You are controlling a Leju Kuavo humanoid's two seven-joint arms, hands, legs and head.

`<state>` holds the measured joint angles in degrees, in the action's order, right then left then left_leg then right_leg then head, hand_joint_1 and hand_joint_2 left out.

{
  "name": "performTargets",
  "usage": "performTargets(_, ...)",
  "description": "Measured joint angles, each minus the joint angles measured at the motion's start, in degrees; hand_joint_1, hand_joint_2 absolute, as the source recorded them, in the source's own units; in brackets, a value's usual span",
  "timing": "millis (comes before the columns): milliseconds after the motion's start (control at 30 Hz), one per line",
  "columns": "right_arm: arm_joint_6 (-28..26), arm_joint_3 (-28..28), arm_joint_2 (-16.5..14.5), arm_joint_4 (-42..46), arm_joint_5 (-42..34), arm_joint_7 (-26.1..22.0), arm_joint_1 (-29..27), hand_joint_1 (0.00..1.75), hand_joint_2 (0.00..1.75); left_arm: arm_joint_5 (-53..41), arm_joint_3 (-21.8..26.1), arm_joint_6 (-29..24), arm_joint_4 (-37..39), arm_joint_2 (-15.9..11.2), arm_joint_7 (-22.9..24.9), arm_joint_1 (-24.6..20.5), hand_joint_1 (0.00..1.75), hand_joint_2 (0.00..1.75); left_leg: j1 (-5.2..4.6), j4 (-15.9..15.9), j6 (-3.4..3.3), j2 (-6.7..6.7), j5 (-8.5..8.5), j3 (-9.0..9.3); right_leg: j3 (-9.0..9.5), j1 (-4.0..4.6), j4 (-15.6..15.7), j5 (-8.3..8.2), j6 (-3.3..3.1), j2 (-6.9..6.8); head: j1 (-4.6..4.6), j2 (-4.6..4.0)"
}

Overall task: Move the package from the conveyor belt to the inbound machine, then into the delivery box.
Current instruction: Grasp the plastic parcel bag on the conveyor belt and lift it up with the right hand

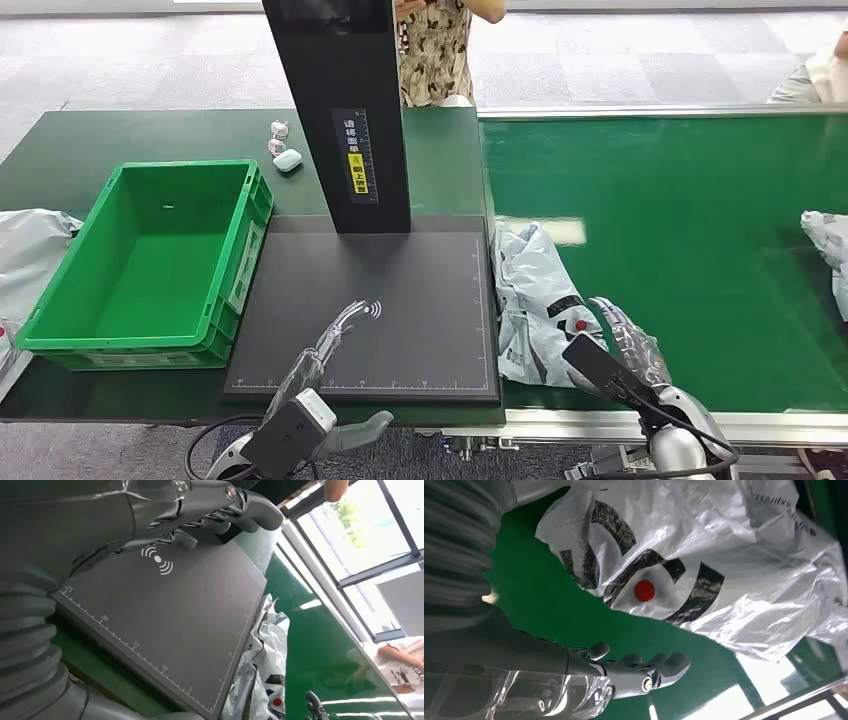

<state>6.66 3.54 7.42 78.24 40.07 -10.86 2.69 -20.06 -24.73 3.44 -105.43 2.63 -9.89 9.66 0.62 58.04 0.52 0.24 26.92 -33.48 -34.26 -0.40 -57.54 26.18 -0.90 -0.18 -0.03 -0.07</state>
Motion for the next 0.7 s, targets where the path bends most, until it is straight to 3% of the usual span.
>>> performTargets(300, 2.12, -5.50, 3.62, -4.76, -4.51, -2.87, 1.48, 0.00, 1.75, 1.00, 0.54, 0.49, 1.58, -0.54, -1.12, -0.92, 0.00, 1.75, -0.01, 0.00, 0.00, -0.01, 0.01, -0.03, -0.01, 0.00, 0.00, 0.01, 0.01, 0.00, 0.00, 0.00)
performTargets(567, 8.57, -11.65, 5.98, -9.79, -2.01, 4.49, 5.30, 0.00, 1.75, 2.47, 0.58, 0.92, 2.56, -0.90, -1.15, -2.88, 0.00, 1.75, -0.01, 0.01, 0.00, -0.01, 0.00, 0.00, 0.01, 0.00, 0.00, 0.00, 0.00, 0.00, 0.01, 0.00)
performTargets(700, 8.78, -11.93, 6.10, -10.00, -1.80, 4.81, 5.46, 0.00, 1.75, 2.57, 0.58, 0.95, 2.62, -0.91, -1.14, -2.97, 0.00, 1.75, -0.01, 0.01, 0.00, -0.01, -0.01, 0.00, 0.01, 0.00, 0.00, 0.00, 0.00, 0.00, 0.01, 0.00)
